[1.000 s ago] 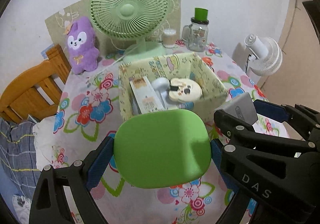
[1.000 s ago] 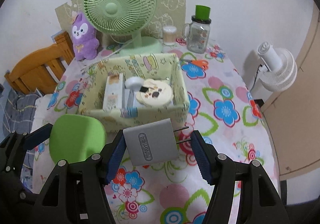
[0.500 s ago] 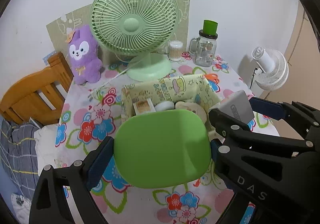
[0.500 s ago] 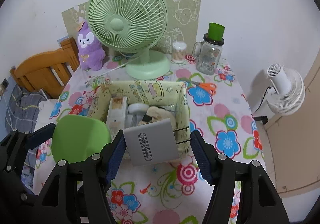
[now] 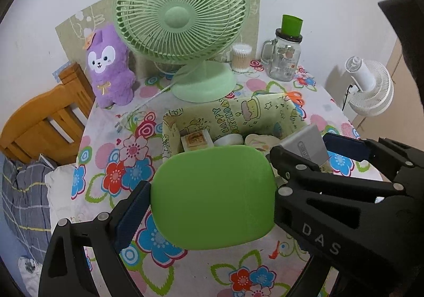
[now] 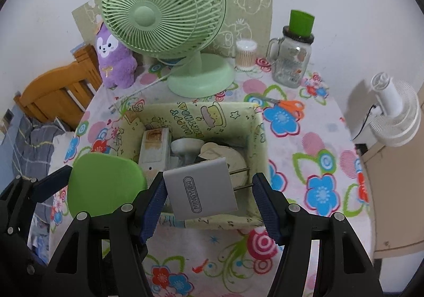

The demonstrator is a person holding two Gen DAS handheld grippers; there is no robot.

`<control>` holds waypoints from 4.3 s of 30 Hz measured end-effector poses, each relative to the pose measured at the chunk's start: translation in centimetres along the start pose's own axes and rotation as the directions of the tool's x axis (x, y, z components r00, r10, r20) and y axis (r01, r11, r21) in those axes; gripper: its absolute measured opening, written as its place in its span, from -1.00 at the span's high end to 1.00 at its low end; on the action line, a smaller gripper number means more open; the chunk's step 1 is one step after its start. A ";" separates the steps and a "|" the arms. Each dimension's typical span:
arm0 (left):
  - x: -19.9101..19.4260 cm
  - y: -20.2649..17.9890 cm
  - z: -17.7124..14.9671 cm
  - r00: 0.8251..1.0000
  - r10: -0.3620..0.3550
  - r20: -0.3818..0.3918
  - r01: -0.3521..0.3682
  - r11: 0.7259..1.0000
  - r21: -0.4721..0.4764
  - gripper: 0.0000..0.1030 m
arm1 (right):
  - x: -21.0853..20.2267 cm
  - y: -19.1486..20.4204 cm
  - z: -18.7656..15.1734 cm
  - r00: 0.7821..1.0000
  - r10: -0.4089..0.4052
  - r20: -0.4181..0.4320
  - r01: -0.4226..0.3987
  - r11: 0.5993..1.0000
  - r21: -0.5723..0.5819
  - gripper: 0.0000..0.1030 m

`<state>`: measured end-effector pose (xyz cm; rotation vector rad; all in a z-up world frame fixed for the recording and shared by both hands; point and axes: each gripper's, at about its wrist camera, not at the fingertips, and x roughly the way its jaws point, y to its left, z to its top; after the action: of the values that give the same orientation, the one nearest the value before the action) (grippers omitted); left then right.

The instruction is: Organize rigid objects

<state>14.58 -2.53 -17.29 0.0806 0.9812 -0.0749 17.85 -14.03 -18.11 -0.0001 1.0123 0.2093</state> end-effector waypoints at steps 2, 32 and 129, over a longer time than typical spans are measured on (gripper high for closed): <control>0.5 0.1 0.0 1.000 0.006 -0.011 -0.006 1.000 0.002 -0.86 | 0.7 0.0 0.1 1.000 0.010 -0.015 -0.010 1.000 0.006 -0.31; 2.9 -0.2 0.5 0.998 -0.011 -0.055 0.011 1.000 0.003 -0.86 | 1.0 -1.4 -0.4 0.998 -0.018 -0.060 0.022 0.997 0.080 -0.57; -10.8 -1.3 -1.8 0.988 -0.055 0.144 0.057 0.998 -0.009 -0.99 | -13.9 -1.5 -3.9 0.986 -0.070 0.150 0.059 0.995 0.079 -0.82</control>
<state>6.97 -3.39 -9.31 0.0348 0.8400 -0.1239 7.70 -18.27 -8.66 0.0498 0.8652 0.1107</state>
